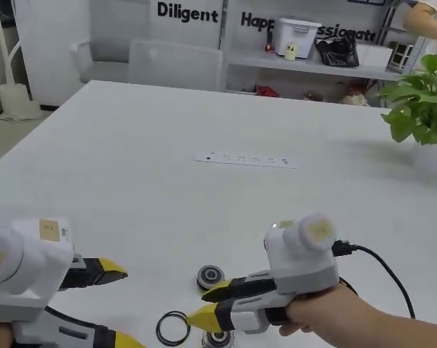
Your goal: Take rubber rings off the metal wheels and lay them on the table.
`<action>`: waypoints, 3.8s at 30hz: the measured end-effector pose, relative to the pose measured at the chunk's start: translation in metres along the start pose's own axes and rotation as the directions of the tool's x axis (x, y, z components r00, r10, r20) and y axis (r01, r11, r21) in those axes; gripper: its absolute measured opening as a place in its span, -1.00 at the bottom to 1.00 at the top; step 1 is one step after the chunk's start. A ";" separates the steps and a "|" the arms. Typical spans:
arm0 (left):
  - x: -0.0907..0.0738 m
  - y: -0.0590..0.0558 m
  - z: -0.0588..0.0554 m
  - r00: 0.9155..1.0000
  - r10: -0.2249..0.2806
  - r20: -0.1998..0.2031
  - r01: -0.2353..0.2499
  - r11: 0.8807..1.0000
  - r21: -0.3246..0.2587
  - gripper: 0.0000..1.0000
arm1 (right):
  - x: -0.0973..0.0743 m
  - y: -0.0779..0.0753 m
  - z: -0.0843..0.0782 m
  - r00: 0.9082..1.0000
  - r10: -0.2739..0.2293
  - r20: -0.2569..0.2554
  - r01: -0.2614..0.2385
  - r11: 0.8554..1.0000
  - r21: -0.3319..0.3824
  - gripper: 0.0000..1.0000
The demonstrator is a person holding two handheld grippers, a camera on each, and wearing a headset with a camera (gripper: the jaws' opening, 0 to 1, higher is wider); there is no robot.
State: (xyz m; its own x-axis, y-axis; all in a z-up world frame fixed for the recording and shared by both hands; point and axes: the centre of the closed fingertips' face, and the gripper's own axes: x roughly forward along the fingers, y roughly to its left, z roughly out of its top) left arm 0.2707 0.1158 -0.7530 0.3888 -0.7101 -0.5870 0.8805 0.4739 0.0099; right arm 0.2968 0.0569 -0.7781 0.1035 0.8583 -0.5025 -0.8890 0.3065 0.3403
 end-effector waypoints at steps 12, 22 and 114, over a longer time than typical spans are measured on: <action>0.005 0.009 0.014 1.000 0.004 0.011 -0.005 1.000 0.023 0.29 | -0.021 -0.016 0.004 0.998 -0.051 0.023 0.051 0.999 -0.006 -0.42; 0.012 0.014 0.022 1.000 0.002 0.013 -0.002 0.999 0.034 0.27 | -0.034 -0.031 0.007 0.994 -0.096 0.043 0.097 0.995 -0.016 -0.40; 0.111 0.040 0.043 0.996 -0.086 -0.013 0.086 0.996 0.025 -0.44 | -0.023 -0.067 -0.009 0.988 -0.155 0.025 0.158 0.977 -0.145 -0.34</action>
State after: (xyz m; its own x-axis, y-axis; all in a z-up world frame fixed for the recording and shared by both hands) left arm 0.3611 0.0338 -0.7834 0.3084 -0.7413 -0.5962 0.9172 0.3980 -0.0204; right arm 0.3503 0.0128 -0.7966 0.2517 0.8104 -0.5290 -0.9166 0.3750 0.1383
